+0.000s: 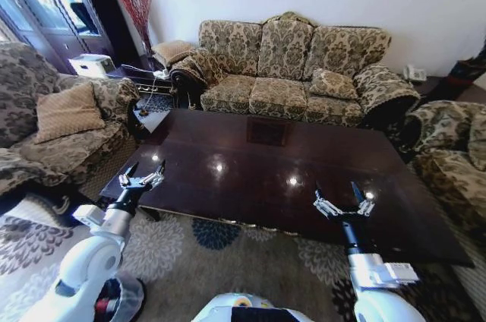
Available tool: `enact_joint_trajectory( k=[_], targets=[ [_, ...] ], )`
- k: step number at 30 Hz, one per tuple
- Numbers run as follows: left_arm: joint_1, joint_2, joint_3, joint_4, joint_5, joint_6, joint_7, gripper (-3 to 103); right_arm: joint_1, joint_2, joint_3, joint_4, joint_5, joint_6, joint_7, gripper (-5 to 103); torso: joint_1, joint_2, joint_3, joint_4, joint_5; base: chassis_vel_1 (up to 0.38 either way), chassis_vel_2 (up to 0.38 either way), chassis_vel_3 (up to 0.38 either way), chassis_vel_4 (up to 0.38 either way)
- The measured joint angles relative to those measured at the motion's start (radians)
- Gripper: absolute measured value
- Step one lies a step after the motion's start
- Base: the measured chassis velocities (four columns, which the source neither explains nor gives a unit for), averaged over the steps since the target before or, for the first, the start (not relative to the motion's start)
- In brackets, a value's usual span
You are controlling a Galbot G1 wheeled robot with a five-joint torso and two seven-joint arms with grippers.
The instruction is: Move to the front of the table and place the trash on the table into the trash bin.
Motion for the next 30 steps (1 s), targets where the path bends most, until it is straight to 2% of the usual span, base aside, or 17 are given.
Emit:
enact_joint_trajectory(
  k=[2, 10, 22, 26, 30],
  targets=[
    [0.0, 0.0, 0.0, 0.0, 0.0, 0.0, 0.0, 100, 0.0, 0.0, 0.0, 0.0, 0.0, 0.0, 0.0, 100, 0.0, 0.0, 0.0, 0.0, 0.001, 0.317, -0.278, -0.364, 0.194],
    [0.0, 0.0, 0.0, 0.0, 0.0, 0.0, 0.0, 100, 0.0, 0.0, 0.0, 0.0, 0.0, 0.0, 0.0, 100, -0.001, 0.001, -0.001, 0.0002, 0.0006, 0.156, -0.206, -0.278, 0.12],
    [-0.001, 0.0, 0.0, 0.0, 0.0, 0.0, 0.0, 100, 0.0, 0.0, 0.0, 0.0, 0.0, 0.0, 0.0, 100, 0.001, 0.0, 0.0, -0.0007, 0.0006, -0.117, -0.072, -0.068, -0.113],
    [0.0, 0.0, 0.0, 0.0, 0.0, 0.0, 0.0, 100, 0.0, 0.0, 0.0, 0.0, 0.0, 0.0, 0.0, 100, 0.0, 0.0, 0.0, 0.0005, 0.0006, -0.02, -0.031, -0.023, -0.022],
    [0.0, 0.0, 0.0, 0.0, 0.0, 0.0, 0.0, 100, 0.0, 0.0, 0.0, 0.0, 0.0, 0.0, 0.0, 100, 0.0, 0.0, 0.0, 0.0002, 0.0006, 0.0, 0.0, 0.0, 0.0]
  ],
)
